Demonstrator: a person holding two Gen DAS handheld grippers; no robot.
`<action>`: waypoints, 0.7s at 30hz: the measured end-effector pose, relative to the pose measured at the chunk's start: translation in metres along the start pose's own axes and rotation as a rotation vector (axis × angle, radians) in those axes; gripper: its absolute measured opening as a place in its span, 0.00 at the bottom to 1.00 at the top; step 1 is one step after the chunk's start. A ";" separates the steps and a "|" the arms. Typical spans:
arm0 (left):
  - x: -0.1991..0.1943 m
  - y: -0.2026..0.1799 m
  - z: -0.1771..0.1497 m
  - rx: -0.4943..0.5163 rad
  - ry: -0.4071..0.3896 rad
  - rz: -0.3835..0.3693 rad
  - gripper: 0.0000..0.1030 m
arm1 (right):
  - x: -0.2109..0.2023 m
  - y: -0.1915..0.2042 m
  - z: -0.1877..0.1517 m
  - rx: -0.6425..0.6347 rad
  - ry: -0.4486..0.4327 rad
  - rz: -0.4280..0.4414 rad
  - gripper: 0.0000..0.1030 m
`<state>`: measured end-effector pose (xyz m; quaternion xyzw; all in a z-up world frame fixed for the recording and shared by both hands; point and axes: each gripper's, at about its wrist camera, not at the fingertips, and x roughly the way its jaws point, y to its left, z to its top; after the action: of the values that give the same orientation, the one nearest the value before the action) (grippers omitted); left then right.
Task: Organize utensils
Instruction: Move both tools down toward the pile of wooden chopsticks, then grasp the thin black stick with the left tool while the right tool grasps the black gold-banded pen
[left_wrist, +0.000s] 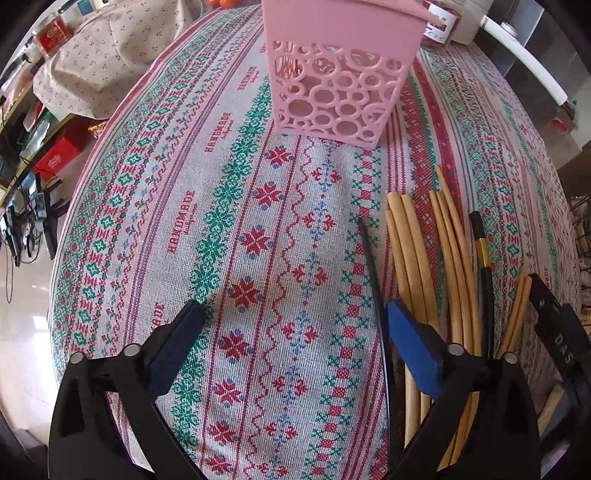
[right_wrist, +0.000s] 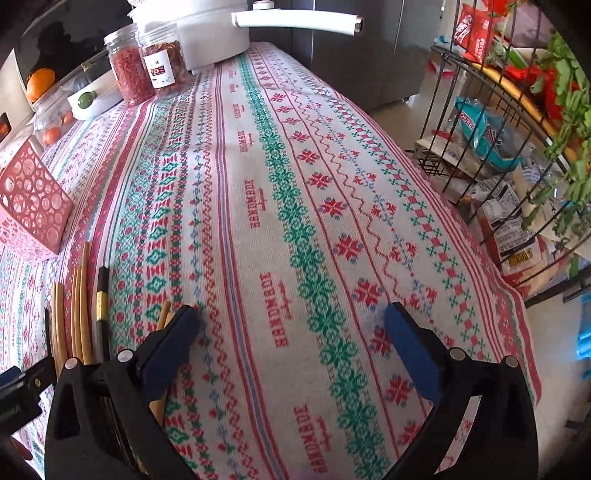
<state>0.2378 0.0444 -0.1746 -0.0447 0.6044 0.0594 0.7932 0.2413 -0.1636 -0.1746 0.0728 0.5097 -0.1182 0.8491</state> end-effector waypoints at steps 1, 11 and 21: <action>-0.003 -0.003 -0.002 0.012 -0.010 -0.001 0.80 | 0.002 0.001 0.003 0.000 0.004 0.001 0.95; -0.010 0.028 0.006 -0.053 -0.008 0.013 0.69 | 0.004 -0.017 0.026 0.195 0.163 0.122 0.95; -0.033 -0.034 -0.014 0.003 -0.075 -0.020 0.09 | 0.019 0.015 0.032 -0.009 0.173 -0.003 0.95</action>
<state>0.2208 0.0070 -0.1461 -0.0472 0.5740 0.0523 0.8158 0.2812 -0.1592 -0.1764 0.0782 0.5820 -0.1105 0.8018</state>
